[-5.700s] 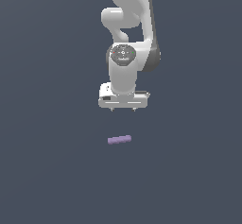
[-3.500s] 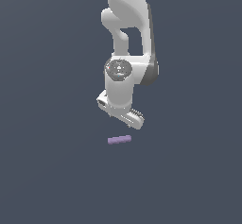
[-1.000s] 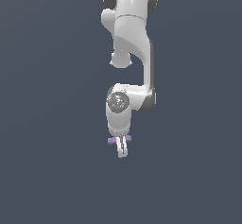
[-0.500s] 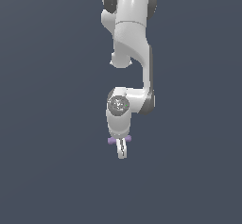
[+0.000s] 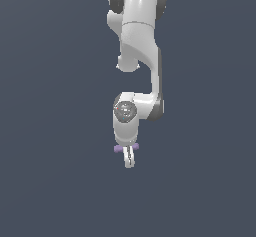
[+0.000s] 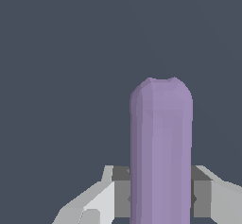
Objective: Pick up the object and move it to a goal position.
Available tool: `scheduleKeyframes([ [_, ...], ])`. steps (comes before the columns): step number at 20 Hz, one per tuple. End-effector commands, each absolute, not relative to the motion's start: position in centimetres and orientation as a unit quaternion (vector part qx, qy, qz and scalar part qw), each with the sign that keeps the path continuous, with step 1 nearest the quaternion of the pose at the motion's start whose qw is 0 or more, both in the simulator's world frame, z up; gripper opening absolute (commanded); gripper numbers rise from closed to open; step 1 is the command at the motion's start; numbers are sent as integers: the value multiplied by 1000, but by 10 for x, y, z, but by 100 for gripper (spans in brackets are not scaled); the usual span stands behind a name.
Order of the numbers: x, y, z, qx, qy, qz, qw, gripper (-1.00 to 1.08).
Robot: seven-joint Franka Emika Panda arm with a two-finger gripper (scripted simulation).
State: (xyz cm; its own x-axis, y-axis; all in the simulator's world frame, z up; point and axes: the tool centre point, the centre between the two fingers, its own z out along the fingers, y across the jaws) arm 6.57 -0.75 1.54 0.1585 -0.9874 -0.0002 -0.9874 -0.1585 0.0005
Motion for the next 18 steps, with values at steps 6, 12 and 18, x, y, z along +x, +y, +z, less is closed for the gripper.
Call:
scheduleKeyframes([
  [6, 58, 1, 27, 761, -648, 0, 0, -100],
  [12, 42, 17, 50, 761, -648, -1, 0, -100],
  [18, 16, 44, 86, 761, -648, -1, -1, -100],
])
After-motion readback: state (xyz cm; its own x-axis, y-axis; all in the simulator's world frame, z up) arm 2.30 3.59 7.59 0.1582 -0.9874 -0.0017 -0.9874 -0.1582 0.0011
